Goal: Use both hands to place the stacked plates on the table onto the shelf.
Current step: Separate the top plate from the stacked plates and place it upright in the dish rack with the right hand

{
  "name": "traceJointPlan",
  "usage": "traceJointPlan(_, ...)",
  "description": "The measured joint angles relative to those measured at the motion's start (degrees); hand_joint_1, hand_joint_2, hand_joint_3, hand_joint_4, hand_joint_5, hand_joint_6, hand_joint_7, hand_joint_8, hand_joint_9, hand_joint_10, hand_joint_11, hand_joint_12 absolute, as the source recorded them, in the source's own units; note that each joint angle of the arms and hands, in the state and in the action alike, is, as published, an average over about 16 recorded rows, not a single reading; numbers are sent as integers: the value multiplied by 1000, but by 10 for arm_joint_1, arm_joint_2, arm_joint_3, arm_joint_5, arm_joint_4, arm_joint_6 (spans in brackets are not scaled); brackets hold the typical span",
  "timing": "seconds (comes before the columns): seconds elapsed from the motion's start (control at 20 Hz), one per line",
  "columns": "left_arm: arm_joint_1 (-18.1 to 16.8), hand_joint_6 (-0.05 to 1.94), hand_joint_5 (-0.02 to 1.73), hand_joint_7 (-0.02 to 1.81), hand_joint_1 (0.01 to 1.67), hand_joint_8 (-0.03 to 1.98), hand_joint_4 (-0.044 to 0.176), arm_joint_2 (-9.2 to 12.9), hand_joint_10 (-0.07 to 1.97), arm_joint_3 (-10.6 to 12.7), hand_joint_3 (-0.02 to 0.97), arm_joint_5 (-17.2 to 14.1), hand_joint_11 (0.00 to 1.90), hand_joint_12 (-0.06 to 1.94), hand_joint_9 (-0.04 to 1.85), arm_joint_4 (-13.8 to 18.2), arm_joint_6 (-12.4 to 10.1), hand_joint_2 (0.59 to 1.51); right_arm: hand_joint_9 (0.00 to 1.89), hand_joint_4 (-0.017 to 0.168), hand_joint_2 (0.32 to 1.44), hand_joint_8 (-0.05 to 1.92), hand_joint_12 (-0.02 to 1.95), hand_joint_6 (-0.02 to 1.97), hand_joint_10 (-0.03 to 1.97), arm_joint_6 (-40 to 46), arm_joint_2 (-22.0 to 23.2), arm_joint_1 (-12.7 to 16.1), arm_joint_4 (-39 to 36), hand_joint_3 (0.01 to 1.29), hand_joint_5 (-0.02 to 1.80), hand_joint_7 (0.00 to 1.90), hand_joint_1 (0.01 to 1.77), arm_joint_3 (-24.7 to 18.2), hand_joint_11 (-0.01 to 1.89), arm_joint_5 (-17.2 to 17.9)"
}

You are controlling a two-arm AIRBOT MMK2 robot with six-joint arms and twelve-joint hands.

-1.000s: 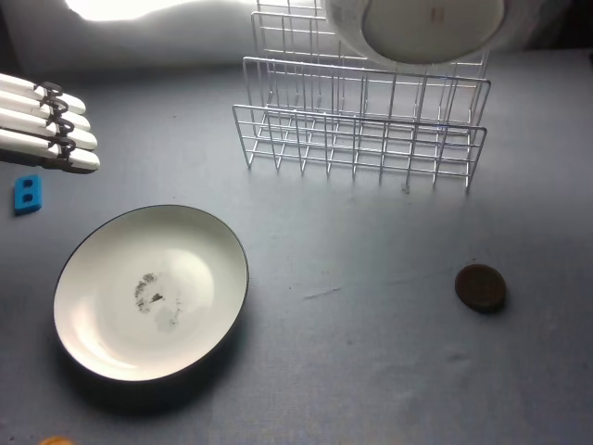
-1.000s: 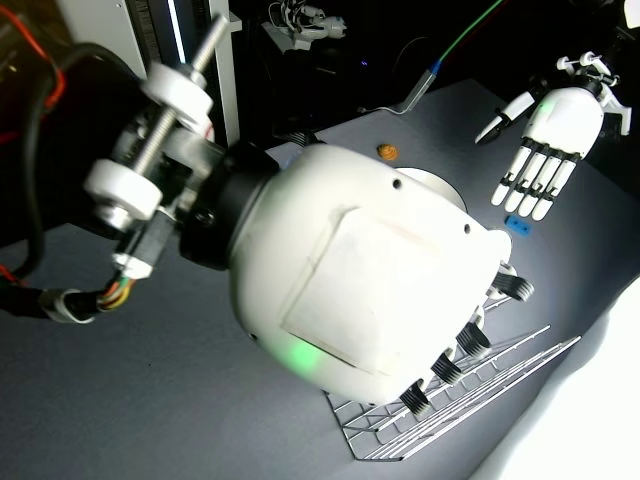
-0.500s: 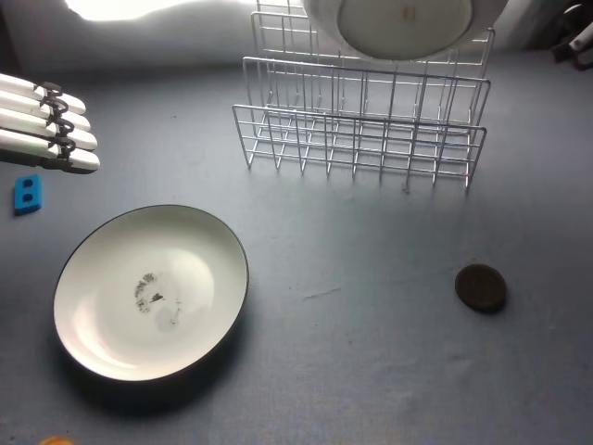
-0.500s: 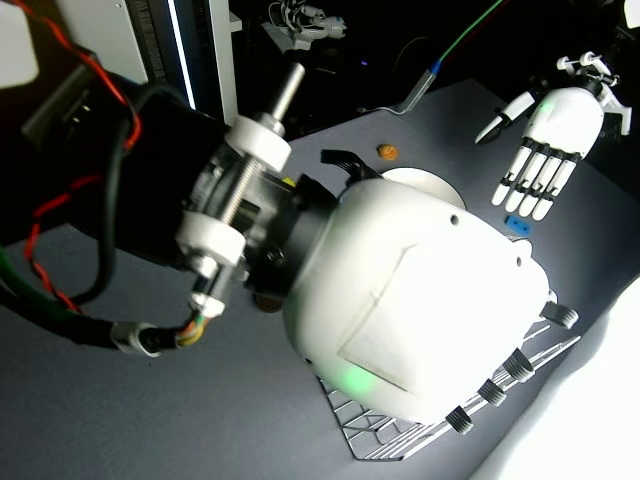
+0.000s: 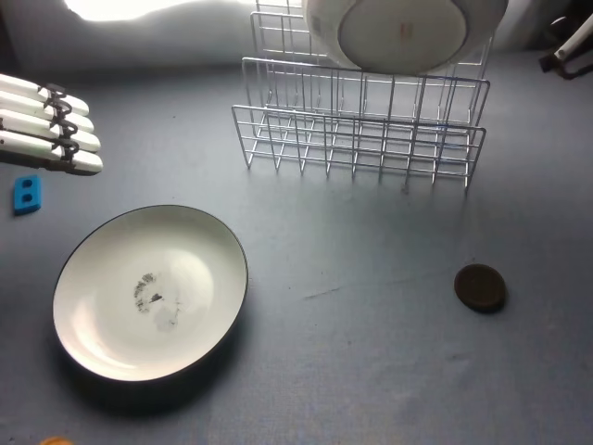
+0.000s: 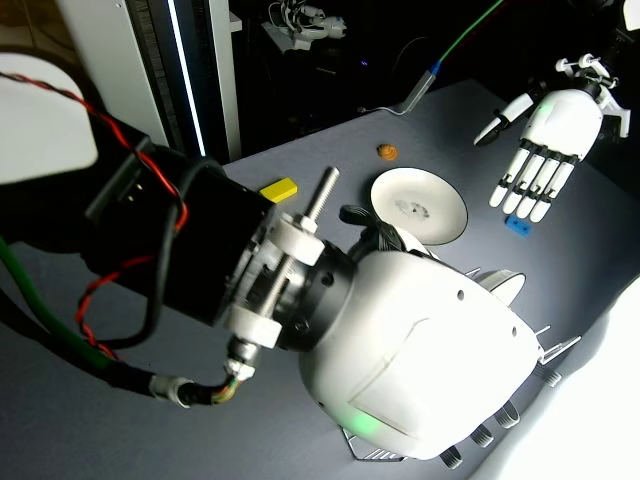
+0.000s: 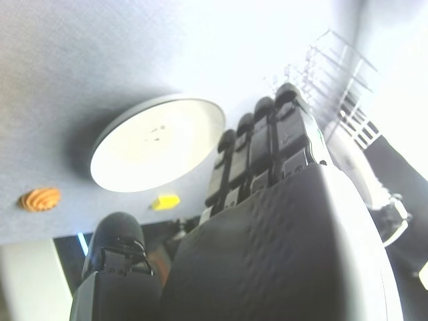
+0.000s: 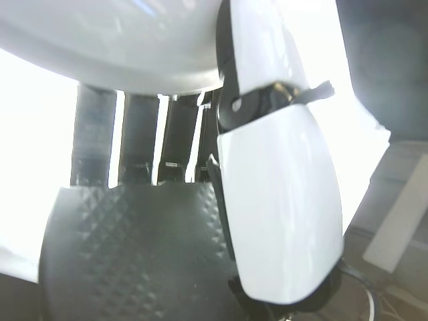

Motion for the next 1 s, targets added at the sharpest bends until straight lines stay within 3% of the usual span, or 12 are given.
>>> traceJointPlan(0.75, 66, 6, 19, 15, 15, -7, -2, -16, 17, -10, 13, 5, 15, -15, 16, -3, 1, 1183, 1112, -9, 981, 703, 986, 817, 941, -32, -31, -44, -3, 14, 973, 1085, 1378, 62, 1014, 40)
traceJointPlan(1.0, 81, 6, 19, 9, 15, -9, -2, -19, 16, -16, 14, 8, 15, -15, 17, -8, 1, 1186, 1130, -8, 980, 654, 983, 812, 812, -45, -33, -53, -5, 14, 980, 1131, 1369, 72, 994, 49)
